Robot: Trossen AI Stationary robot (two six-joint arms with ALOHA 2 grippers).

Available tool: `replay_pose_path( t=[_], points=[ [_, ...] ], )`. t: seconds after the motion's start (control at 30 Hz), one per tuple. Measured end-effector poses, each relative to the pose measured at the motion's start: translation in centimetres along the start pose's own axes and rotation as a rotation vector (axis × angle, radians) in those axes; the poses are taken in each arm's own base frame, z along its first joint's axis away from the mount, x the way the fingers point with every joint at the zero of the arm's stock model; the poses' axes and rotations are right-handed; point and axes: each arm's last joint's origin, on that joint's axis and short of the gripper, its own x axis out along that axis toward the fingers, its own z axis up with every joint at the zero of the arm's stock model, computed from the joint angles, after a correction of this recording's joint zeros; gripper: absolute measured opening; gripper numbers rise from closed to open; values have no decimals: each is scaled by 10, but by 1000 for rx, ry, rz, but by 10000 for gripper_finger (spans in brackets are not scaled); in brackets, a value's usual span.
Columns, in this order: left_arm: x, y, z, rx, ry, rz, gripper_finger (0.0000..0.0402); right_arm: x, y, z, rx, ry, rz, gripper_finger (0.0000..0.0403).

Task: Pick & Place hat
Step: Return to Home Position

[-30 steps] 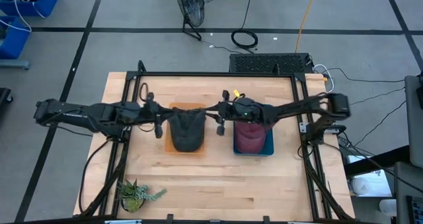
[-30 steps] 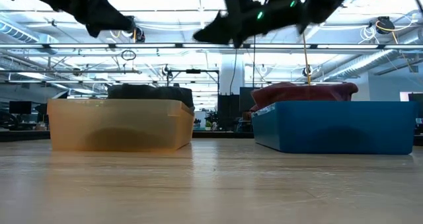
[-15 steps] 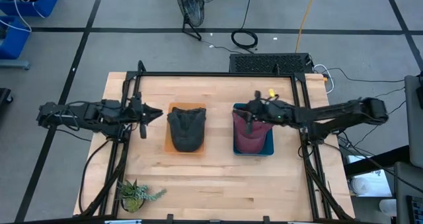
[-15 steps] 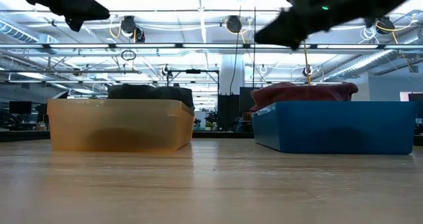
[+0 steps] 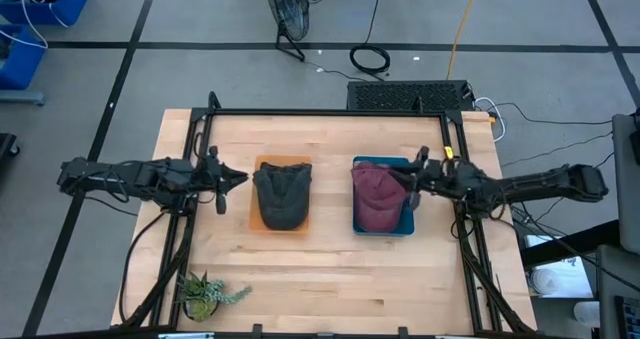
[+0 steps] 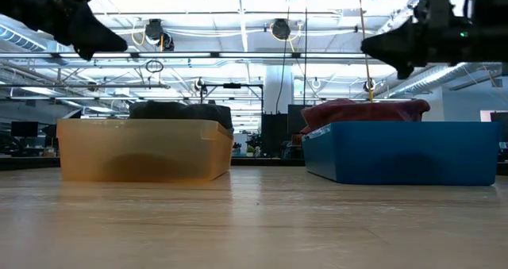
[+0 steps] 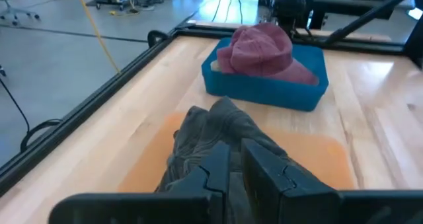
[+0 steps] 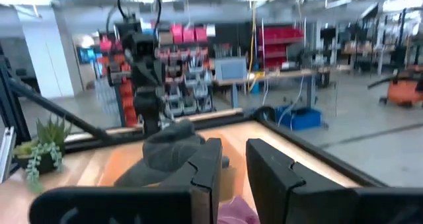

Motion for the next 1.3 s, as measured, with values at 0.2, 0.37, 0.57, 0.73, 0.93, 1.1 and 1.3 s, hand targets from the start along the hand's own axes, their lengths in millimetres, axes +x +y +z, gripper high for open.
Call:
replay_pose_path(
  t=[0.2, 0.37, 0.57, 0.73, 0.93, 1.1, 1.3],
  points=[
    [-13, 5, -2, -36, -67, -7, 47, -14, -3, 2, 0, -98, 6, 59],
    [-21, 8, -9, -61, -111, -13, 46, -17, -4, 4, 10, -110, 10, 59],
    [-28, 12, -22, -99, -116, -25, 47, -17, -4, 4, 17, -109, 11, 59],
    [-36, 15, -23, -132, -173, -34, 47, -17, -4, -1, 23, -61, 8, 59],
    [-35, 14, -21, -184, -215, -44, 47, -17, -4, -1, 24, -59, 9, 59],
    [-23, 10, -29, -146, -260, -70, 47, -17, -4, -1, 22, -59, 8, 59],
    [-8, 8, -48, -126, -256, -62, 47, -17, -4, -2, 20, -56, 7, 59]
  ],
)
